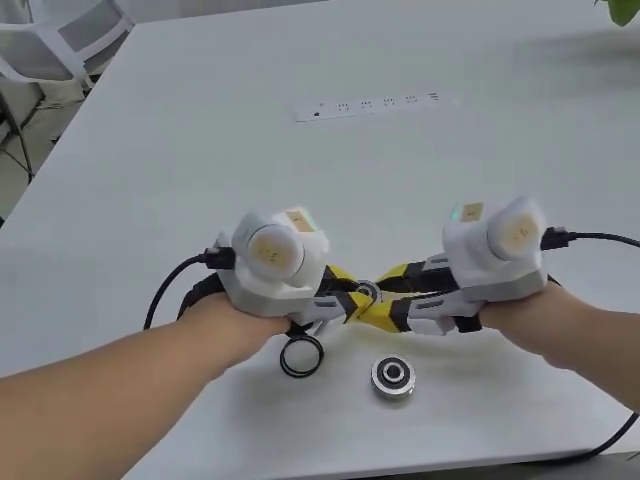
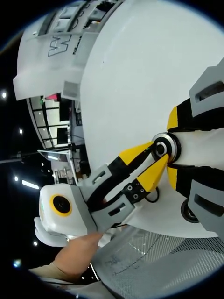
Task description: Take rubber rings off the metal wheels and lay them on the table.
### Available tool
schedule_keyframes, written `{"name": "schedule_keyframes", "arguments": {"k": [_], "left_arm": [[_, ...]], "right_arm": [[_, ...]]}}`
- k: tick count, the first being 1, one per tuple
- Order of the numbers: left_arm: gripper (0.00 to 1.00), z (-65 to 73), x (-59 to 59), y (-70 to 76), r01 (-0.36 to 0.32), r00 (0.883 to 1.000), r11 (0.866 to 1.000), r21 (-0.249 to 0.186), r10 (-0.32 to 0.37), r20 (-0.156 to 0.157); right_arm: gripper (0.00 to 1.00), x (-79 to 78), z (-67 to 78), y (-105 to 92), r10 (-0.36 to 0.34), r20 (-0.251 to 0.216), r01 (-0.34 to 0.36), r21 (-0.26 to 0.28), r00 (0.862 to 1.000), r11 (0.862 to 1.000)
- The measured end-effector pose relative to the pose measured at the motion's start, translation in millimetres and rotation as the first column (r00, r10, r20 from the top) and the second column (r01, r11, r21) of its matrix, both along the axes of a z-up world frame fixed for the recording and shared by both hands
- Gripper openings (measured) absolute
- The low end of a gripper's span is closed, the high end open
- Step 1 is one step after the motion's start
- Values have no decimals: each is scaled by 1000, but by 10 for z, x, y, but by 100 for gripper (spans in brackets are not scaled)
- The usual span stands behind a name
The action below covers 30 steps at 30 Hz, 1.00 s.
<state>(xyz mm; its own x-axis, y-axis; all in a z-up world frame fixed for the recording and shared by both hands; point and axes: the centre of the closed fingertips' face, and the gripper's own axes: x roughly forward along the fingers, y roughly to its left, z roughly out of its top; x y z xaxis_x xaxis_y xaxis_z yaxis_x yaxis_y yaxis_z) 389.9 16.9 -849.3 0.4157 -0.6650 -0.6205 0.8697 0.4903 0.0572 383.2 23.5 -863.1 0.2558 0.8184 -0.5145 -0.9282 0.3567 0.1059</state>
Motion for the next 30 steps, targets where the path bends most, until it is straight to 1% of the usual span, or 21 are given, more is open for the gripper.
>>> {"name": "schedule_keyframes", "arguments": {"k": [6, 10, 17, 22, 27, 30], "left_arm": [[13, 0, -2, 0, 2, 1000, 1000, -1, -2, 1], [13, 1, -4, 0, 1, 1000, 1000, -2, -1, 1], [13, 0, -4, -2, 1, 1000, 1000, -3, -1, 1], [13, 0, -5, -2, -3, 1000, 1000, -7, 3, 1], [13, 1, -7, -4, -3, 1000, 1000, -6, 3, 1], [13, 1, -8, -4, -2, 1000, 1000, -6, 2, 2]], "right_arm": [[23, -18, 9, -31, 2, 1, -2, 0, 1000, 1000], [20, -33, 6, -65, -2, -13, 2, 7, 1000, 1000], [15, -47, 0, -96, -2, -20, 2, 5, 1000, 1000], [9, -54, -6, -119, -5, -28, 5, 3, 1000, 1000], [8, -72, 1, -115, -7, -30, 7, 5, 1000, 1000], [6, -76, 2, -118, -12, -39, 13, 9, 999, 1000]]}}
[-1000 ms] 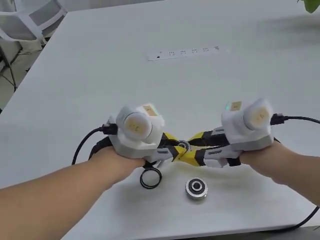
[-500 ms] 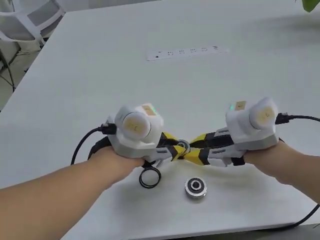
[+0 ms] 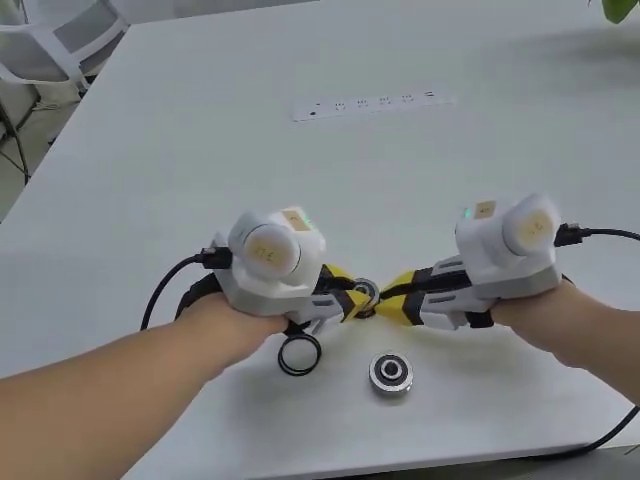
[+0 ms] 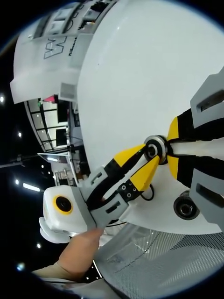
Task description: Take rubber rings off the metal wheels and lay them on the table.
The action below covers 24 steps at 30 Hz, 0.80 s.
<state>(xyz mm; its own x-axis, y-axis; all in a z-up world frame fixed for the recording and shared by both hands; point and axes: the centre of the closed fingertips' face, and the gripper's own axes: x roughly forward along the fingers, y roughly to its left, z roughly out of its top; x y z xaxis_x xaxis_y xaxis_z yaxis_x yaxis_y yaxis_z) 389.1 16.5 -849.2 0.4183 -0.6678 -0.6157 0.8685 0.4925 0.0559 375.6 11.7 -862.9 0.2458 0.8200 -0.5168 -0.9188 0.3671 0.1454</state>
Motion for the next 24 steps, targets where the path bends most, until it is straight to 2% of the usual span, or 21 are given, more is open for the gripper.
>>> {"name": "schedule_keyframes", "arguments": {"k": [15, 20, 24], "left_arm": [[13, -1, -1, 2, 3, 1000, 1000, 4, -3, 6], [13, 0, -3, 2, 1, 1000, 1000, 5, -1, 8], [13, -1, -1, 1, -3, 1000, 1000, 6, 3, 8]], "right_arm": [[1, 1, 13, -13, -28, -26, 28, 11, 999, 1000], [0, 15, 13, -29, -54, -53, 55, 19, 997, 998], [0, 34, 18, -66, -84, -95, 88, 37, 992, 995]]}}
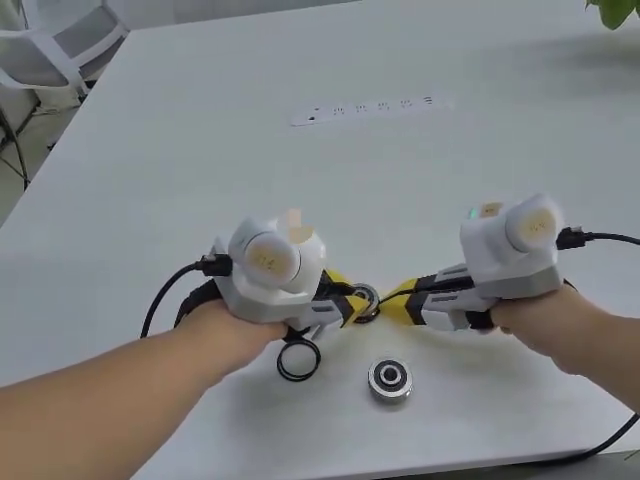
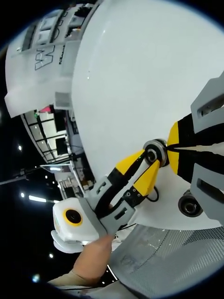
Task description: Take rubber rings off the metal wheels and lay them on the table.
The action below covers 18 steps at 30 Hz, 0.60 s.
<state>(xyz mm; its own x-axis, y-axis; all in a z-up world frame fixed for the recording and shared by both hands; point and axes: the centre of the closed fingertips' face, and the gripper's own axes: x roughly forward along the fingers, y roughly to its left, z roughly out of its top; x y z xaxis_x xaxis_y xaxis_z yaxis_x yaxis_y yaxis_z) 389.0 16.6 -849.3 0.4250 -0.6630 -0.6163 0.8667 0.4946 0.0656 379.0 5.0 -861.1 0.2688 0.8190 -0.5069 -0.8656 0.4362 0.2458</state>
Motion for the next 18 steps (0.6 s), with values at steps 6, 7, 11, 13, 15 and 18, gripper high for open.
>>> {"name": "schedule_keyframes", "arguments": {"k": [6, 7, 11, 13, 15, 18], "left_arm": [[13, 1, -1, 0, -7, 1000, 1000, 2, 7, -1], [13, 1, -2, 0, -8, 1000, 1000, 3, 8, 0], [13, 0, -10, 3, -12, 1000, 1000, 6, 12, -1], [12, -2, -19, 4, -13, 1000, 1000, 7, 13, -3], [12, -4, -31, -1, -16, 1000, 1000, 7, 16, -5], [12, -5, -41, -7, -19, 1000, 1000, 9, 19, -5]], "right_arm": [[0, 17, 26, -33, -45, -70, 49, 54, 997, 997], [0, 17, 31, -29, -53, -82, 58, 63, 995, 996], [0, 35, 60, -28, -110, -176, 134, 130, 978, 982], [0, 65, 87, -35, -130, -196, 162, 158, 972, 974], [0, 69, 100, -36, -134, -216, 173, 172, 967, 970], [0, 68, 110, -21, -145, -241, 193, 191, 960, 962]]}}
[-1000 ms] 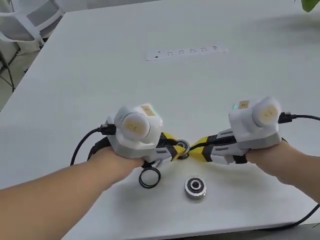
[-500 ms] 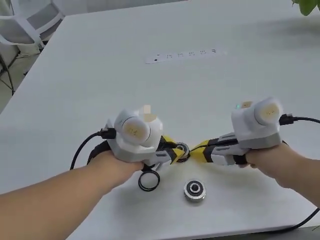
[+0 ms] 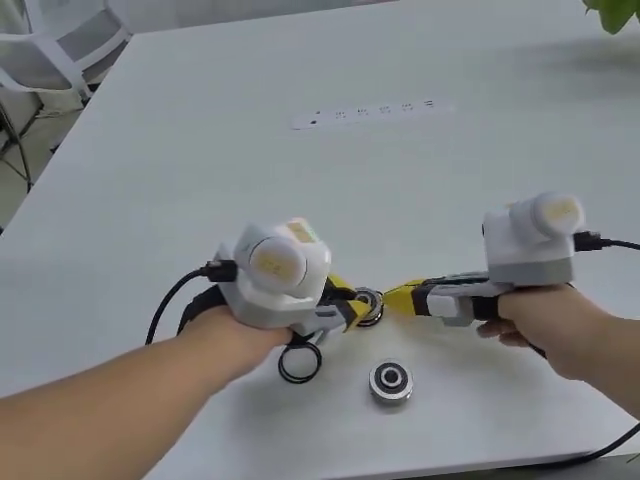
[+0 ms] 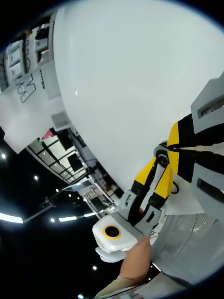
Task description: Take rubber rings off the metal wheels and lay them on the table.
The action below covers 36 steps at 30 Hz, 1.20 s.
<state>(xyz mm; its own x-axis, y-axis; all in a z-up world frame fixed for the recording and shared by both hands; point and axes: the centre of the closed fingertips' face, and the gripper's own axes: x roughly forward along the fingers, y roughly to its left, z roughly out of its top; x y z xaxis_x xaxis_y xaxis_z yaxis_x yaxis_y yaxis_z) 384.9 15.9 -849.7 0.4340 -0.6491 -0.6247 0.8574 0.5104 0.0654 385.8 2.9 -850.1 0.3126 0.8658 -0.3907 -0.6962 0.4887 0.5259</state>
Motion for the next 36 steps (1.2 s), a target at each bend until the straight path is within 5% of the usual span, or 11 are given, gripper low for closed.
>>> {"name": "schedule_keyframes", "arguments": {"k": [10, 36], "left_arm": [[12, -3, 9, -8, -16, 1000, 1000, 9, 16, 7], [11, 6, 8, -11, -45, 999, 999, 10, 45, 11]], "right_arm": [[0, -21, 50, 26, -13, -44, 15, 48, 999, 999], [0, -104, 164, 206, 41, -43, -37, 107, 998, 994]]}}
